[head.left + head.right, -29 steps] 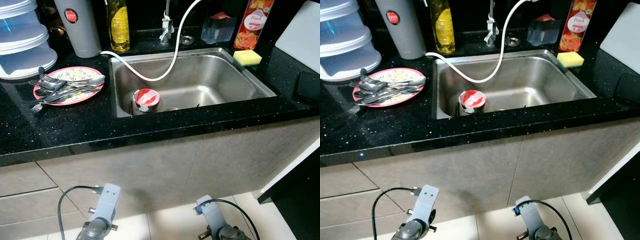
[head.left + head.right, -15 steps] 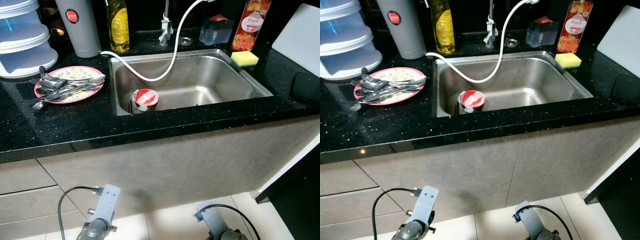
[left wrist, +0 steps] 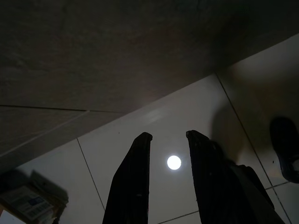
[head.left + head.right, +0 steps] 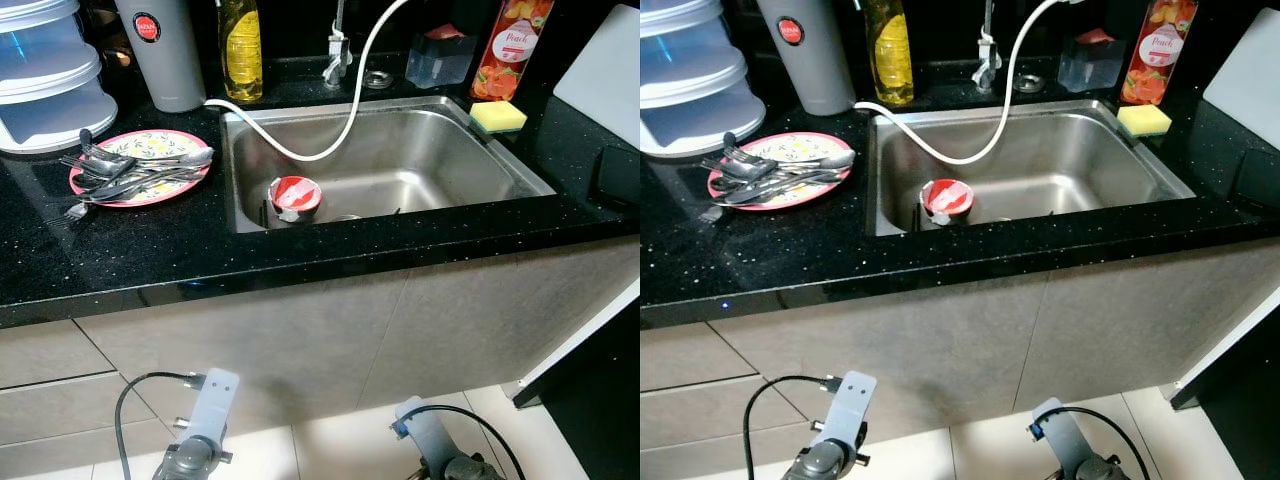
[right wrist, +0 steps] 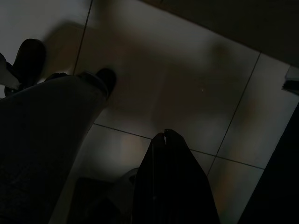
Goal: Kitchen organization
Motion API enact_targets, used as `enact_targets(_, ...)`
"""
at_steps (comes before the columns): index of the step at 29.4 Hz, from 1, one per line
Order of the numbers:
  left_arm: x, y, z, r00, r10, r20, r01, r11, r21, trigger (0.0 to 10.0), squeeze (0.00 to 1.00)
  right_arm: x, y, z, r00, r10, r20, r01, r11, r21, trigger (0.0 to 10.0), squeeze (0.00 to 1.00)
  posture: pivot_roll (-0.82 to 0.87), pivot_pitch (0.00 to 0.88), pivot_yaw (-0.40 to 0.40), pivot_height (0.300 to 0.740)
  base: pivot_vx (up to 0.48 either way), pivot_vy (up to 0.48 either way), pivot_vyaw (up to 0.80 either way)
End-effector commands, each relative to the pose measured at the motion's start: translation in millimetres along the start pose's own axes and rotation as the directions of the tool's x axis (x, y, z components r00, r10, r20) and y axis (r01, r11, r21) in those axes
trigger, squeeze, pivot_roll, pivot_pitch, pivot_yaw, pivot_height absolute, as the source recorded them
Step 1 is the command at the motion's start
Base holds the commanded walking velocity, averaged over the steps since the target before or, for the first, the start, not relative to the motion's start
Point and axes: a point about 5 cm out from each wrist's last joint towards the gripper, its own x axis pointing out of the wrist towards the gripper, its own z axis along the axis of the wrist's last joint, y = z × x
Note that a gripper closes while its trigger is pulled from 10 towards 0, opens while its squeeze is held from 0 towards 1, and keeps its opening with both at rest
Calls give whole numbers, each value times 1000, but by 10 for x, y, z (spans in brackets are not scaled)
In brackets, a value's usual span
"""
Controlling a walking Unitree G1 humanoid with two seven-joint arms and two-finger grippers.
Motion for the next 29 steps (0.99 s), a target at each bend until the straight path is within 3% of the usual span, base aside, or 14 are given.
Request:
enact_targets(1, -9, 24, -62, 1000, 8, -25, -8, 1000, 14, 10000, 0, -6, -17, -18, 1000, 1, 0, -1, 1000, 4, 10000, 0, -19, 0, -3, 740, 0, 0, 0)
enact_targets(29, -34, 74, -199, 996, 6, -85, -1, 999, 55, 10000, 0, 18, 9, 178, 999, 29, 47, -26, 998, -57, 10000, 0, -14, 0, 1, 740, 0, 0, 0)
